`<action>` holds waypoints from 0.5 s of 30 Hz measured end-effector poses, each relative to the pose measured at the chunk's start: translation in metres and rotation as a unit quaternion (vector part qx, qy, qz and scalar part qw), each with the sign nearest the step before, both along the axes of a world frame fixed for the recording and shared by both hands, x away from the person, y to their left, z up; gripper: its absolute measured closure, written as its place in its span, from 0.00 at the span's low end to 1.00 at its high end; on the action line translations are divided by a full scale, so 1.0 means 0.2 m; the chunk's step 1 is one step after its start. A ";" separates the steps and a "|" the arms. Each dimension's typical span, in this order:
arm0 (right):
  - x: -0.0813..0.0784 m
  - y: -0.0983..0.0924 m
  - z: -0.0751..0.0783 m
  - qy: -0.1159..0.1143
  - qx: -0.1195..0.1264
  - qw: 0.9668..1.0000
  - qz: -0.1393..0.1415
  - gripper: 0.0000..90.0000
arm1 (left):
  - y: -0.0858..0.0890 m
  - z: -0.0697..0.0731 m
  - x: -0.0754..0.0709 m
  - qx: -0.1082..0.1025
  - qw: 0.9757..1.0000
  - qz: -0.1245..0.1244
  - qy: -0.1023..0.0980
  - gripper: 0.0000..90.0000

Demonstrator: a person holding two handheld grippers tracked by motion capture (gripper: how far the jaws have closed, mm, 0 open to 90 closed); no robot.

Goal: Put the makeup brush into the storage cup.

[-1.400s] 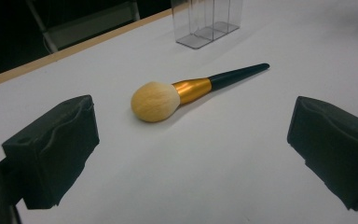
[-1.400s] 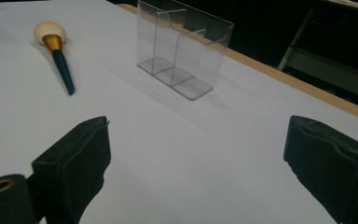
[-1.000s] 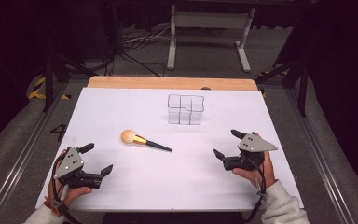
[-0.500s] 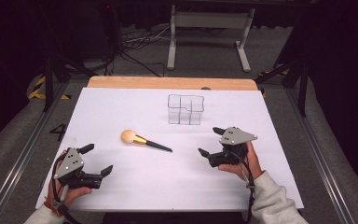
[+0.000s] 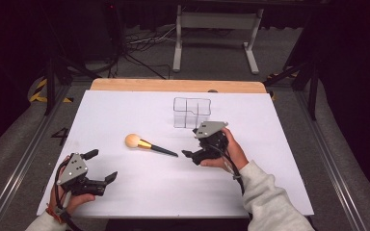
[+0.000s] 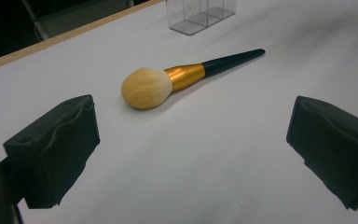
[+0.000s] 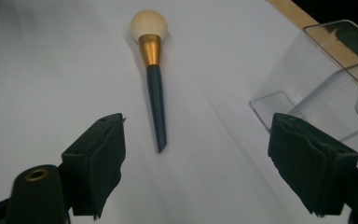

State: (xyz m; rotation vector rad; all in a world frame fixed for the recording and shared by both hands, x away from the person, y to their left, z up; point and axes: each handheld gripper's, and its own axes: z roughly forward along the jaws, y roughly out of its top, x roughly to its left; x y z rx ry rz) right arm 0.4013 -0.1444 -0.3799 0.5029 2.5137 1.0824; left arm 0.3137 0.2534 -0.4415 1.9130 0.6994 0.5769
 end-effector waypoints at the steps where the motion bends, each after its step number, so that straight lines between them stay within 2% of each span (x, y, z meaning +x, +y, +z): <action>1: 0.01 0.03 0.00 0.009 -0.004 1.000 0.006 0.22 | 0.00 0.00 0.00 0.000 1.000 -0.001 0.001 0.03; 9: 0.12 0.25 0.01 0.046 -0.042 0.997 0.038 0.22 | 0.01 0.00 -0.01 -0.001 1.000 0.001 0.003 0.03; 12: 0.16 0.36 -0.01 0.062 -0.062 0.995 0.048 0.24 | 0.01 0.00 -0.01 0.002 1.000 0.001 0.005 0.03; 15: 0.19 0.45 -0.04 0.080 -0.089 0.991 0.059 0.28 | 0.01 -0.01 -0.01 -0.001 1.000 -0.001 0.007 0.03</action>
